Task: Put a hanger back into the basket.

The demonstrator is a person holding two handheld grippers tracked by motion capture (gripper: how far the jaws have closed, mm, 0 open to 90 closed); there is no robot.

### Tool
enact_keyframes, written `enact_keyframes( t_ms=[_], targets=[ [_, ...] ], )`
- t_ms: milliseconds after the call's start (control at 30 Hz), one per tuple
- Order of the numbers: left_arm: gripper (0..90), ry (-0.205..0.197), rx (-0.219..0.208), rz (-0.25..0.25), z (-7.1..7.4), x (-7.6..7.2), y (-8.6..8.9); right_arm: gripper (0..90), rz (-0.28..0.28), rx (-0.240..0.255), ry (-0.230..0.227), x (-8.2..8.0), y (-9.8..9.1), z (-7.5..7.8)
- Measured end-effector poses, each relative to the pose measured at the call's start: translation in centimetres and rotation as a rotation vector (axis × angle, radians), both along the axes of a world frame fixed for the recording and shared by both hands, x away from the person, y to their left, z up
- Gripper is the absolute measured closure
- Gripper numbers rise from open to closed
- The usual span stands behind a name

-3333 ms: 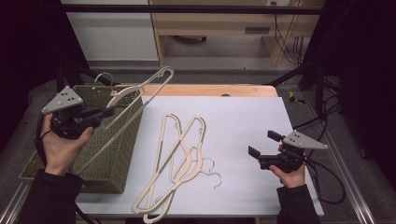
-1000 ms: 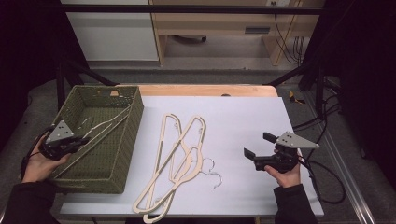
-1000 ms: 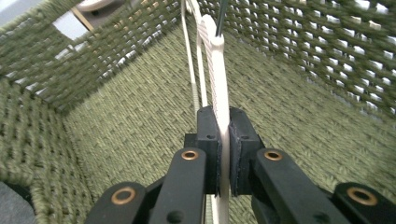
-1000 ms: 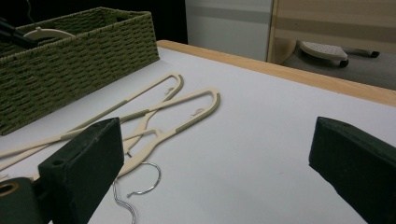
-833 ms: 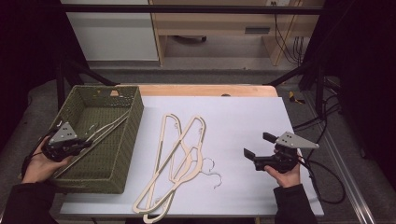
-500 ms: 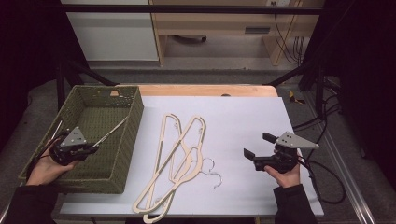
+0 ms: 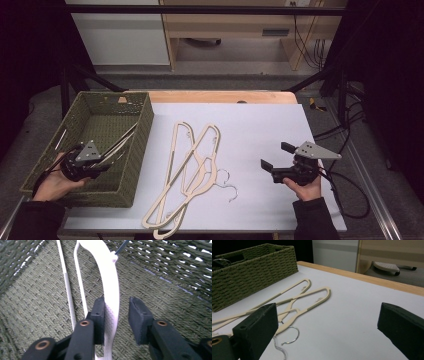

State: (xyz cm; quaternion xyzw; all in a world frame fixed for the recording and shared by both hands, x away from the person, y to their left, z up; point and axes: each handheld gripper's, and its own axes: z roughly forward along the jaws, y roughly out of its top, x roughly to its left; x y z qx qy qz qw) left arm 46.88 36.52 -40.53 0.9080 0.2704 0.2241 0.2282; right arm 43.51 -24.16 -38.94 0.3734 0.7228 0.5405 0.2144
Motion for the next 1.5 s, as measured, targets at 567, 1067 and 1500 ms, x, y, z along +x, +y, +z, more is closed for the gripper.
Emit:
enact_keyframes(
  t_ms=[567,1067,1500],
  targets=[
    [34.8,-0.139,-0.165,0.07,3.2,-0.7,0.7,3.7,0.004,0.002,-0.005,-0.1,-0.1,0.2],
    [8.9,-0.299,-0.501,0.129,7.6,-3.8,-4.2,4.9,0.047,-0.009,0.002,-0.2,1.0,0.1],
    [7.2,-0.275,-0.667,0.049,5.4,-6.7,-11.1,6.3,0.093,-0.019,0.019,0.0,2.7,-0.3]
  ],
)
